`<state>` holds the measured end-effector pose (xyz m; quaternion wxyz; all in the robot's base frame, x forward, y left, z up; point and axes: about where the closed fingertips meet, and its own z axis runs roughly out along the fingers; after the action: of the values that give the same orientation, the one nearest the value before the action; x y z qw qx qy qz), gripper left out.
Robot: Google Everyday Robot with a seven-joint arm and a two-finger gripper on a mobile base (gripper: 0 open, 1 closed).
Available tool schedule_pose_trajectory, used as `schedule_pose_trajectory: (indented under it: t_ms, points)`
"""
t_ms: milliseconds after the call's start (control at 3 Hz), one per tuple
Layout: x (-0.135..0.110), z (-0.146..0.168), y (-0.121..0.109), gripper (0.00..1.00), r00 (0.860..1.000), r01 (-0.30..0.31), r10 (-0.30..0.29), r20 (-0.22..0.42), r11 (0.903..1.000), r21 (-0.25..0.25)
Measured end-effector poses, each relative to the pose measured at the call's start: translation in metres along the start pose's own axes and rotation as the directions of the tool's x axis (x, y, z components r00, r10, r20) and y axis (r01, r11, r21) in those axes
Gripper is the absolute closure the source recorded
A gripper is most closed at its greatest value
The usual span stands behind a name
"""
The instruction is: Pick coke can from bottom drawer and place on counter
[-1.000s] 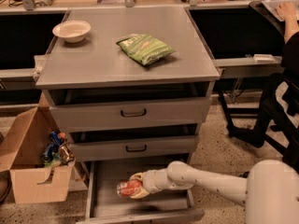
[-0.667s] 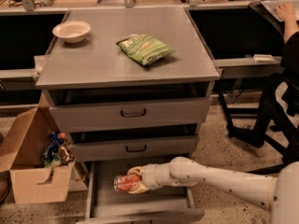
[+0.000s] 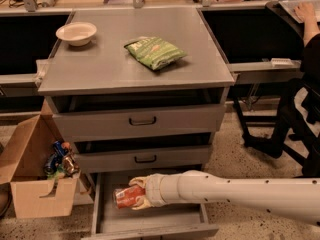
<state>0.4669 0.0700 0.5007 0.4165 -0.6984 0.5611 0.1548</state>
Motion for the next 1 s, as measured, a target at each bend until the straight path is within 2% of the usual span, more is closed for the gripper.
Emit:
schedule_pose_trajectory:
  t_ms: [333,667,1000]
  points:
    - [-0.02,-0.017,-0.011,1.0,0.997,0.066,-0.064,-0.048,0.997,0.04]
    - [-0.052,-0.05,-0.05,1.0,0.997,0.059,-0.063,0.04,0.9936,0.096]
    - [-0.122,-0.114,-0.12,1.0,0.984,0.111,-0.131,0.119,0.9807,0.161]
